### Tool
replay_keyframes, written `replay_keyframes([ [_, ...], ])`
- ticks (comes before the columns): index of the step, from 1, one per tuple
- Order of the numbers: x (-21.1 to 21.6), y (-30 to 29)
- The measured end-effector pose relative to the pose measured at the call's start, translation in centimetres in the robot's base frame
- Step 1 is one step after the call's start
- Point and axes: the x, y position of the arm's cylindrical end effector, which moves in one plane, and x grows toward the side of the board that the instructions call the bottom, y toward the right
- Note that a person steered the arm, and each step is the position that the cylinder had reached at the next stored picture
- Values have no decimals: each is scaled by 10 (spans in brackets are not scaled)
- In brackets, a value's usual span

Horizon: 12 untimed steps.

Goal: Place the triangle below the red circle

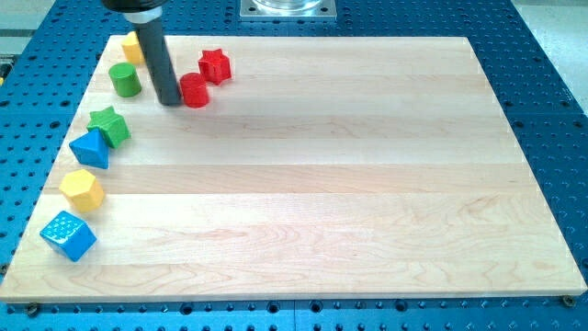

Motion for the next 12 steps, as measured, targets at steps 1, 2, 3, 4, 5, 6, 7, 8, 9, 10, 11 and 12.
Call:
replay_keyframes([
  [1,0,12],
  [2,-3,-29],
  [3,2,-99],
  [4,5,-122],
  [5,5,-122],
  [6,15,-127],
  [7,62,-135],
  [8,89,-130],
  [9,94,-115],
  [10,105,-106],
  [11,108,-104],
  [12,115,-104],
])
